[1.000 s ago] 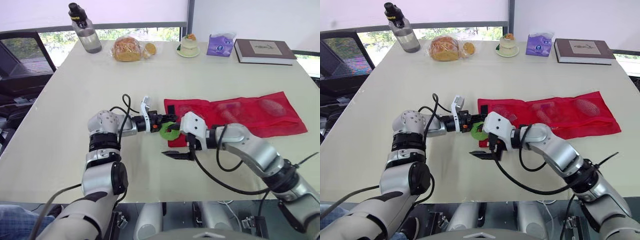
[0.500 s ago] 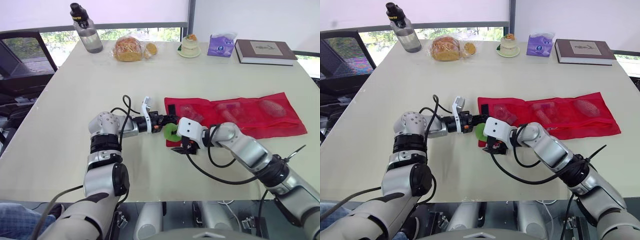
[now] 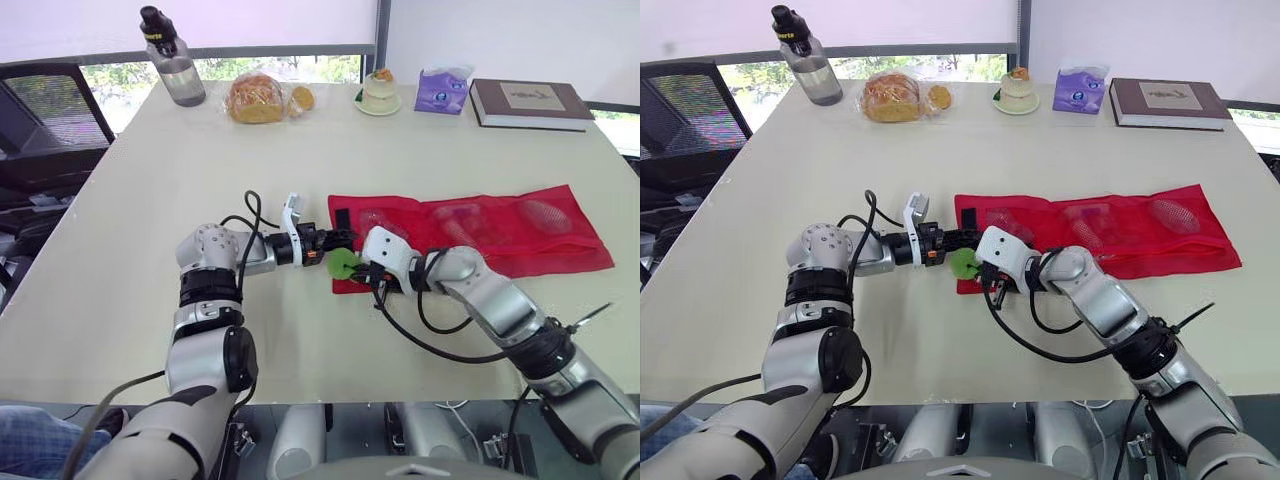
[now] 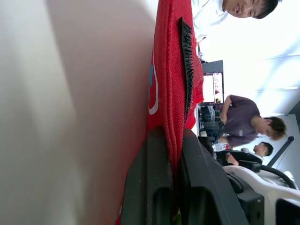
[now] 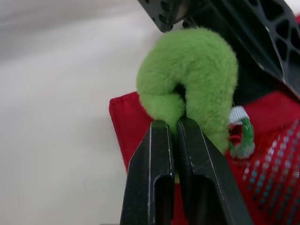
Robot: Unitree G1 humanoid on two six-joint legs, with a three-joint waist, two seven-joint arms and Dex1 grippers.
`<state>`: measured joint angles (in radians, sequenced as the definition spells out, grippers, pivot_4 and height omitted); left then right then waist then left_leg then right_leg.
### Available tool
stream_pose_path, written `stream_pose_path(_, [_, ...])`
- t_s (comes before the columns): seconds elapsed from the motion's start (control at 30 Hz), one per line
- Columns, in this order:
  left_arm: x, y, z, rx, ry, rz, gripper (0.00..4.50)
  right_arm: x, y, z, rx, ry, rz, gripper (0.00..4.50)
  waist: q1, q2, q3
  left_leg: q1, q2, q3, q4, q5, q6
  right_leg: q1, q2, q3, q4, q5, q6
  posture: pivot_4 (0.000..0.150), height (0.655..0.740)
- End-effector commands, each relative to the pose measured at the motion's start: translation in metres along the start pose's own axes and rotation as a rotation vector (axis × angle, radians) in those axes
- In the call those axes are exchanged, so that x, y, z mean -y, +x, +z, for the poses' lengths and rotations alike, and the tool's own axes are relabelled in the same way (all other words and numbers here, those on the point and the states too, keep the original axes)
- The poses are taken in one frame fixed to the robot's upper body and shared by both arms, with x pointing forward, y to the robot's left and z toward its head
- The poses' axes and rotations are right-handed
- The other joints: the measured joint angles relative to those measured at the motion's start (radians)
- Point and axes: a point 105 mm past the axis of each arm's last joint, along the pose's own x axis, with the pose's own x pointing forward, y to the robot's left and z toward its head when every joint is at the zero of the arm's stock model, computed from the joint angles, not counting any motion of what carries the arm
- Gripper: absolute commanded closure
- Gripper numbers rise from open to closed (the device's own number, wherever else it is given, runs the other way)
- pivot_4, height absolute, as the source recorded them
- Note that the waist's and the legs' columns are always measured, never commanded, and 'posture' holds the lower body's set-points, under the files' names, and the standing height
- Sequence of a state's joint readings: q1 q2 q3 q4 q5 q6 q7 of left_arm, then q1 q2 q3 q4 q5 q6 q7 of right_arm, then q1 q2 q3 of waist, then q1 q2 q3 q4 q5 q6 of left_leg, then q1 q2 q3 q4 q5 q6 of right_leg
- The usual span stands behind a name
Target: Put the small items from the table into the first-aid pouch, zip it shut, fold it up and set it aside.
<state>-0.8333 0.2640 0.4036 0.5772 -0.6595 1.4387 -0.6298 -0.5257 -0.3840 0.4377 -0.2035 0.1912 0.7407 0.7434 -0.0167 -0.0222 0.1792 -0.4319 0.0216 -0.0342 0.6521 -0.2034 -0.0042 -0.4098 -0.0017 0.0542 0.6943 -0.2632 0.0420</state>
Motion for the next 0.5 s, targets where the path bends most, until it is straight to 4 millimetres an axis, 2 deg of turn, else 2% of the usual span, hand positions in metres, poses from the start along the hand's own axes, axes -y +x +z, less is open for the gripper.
stream_pose_path(0.03, [-0.006,-0.014,0.011,0.057,0.031,0.019,4.50,-0.005,-0.028,0.016,0.218,0.245,0.002,4.48,-0.001,0.000,0.000,0.000,0.001,0.000,0.000,0.000,0.000,0.000,0.000,-0.001,0.000,0.000,0.000,0.150,0.7400])
stream_pose_path(0.1, [-0.010,-0.016,0.010,0.055,0.045,0.035,4.50,-0.006,-0.039,0.014,0.268,0.321,-0.014,4.48,-0.005,0.000,0.000,0.000,0.001,-0.001,-0.001,0.000,0.000,0.000,0.000,0.000,0.000,0.000,0.000,0.150,0.7400])
stream_pose_path(0.23, [-0.018,-0.019,0.008,0.044,0.084,0.074,4.50,0.003,-0.062,0.013,0.400,0.481,-0.112,4.48,-0.023,0.000,0.000,0.002,0.001,-0.001,-0.001,0.000,0.000,0.000,0.000,0.001,0.000,0.000,0.000,0.150,0.7400])
stream_pose_path(0.37, [-0.025,-0.020,0.002,0.005,0.149,0.108,4.50,0.030,-0.091,0.008,0.564,0.654,-0.321,4.48,-0.023,0.001,-0.001,0.003,0.001,0.000,-0.002,0.000,0.000,0.000,0.001,0.001,0.000,0.000,0.000,0.150,0.7400])
stream_pose_path(0.5, [-0.026,-0.020,0.000,-0.017,0.183,0.109,4.50,0.049,-0.113,-0.005,0.638,0.767,-0.491,4.48,-0.022,0.001,-0.001,0.002,0.001,0.000,-0.002,0.000,0.000,0.000,0.000,0.002,0.000,0.000,0.000,0.150,0.7400])
